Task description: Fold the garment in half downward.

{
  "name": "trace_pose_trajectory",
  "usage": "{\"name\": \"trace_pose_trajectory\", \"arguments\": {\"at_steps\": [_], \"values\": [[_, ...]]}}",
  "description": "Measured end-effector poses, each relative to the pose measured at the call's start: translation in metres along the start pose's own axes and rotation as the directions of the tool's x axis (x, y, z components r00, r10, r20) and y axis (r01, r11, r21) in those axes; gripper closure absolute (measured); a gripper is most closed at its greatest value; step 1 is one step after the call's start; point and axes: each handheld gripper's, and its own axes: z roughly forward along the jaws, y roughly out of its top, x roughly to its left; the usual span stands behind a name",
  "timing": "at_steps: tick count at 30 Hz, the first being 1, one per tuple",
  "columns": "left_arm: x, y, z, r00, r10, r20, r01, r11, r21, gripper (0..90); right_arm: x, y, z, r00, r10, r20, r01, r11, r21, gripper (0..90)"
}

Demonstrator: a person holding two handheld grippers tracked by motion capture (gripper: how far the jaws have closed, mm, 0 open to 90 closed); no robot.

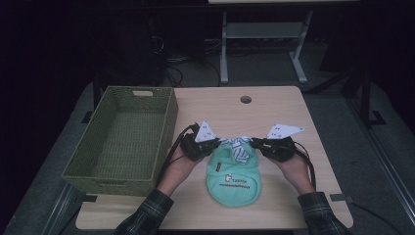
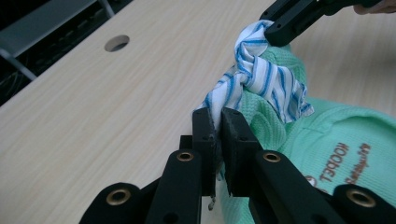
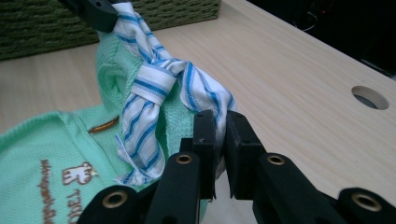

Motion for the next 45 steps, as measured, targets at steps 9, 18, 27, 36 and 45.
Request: {"name": "trace_pose_trajectory", "arguments": {"at_steps": [9, 18, 27, 36, 45], "values": [[-0.004, 0.001, -0.008, 0.9997, 0.022, -0.010, -0.022, 0.9996, -0.016, 84.0, 0.012, -0.001, -0.008, 0.9985, -0.046, 0.030, 0.047, 0.999, -0.024, 84.2], [0.001, 0.012, -0.019, 0.9983, 0.029, -0.051, -0.032, 0.9971, -0.070, 84.0, 0.004, 0.016, -0.013, 0.9933, -0.077, 0.086, 0.084, 0.993, -0.081, 84.5], [-0.015, -0.003, -0.019, 0.9991, 0.041, -0.010, -0.041, 0.9980, -0.048, 82.7, 0.014, 0.003, -0.015, 0.9974, -0.061, 0.038, 0.063, 0.996, -0.057, 82.5], [-0.026, -0.016, -0.022, 0.9980, 0.003, 0.063, -0.001, 0.9995, -0.032, 81.8, 0.026, -0.013, -0.018, 0.9988, -0.040, -0.028, 0.039, 0.999, -0.022, 80.1], [-0.035, -0.025, -0.027, 0.9944, -0.013, 0.105, 0.015, 0.9996, -0.025, 80.5, 0.032, -0.026, -0.022, 0.9978, -0.027, -0.061, 0.027, 1.000, 0.002, 79.3]]}}
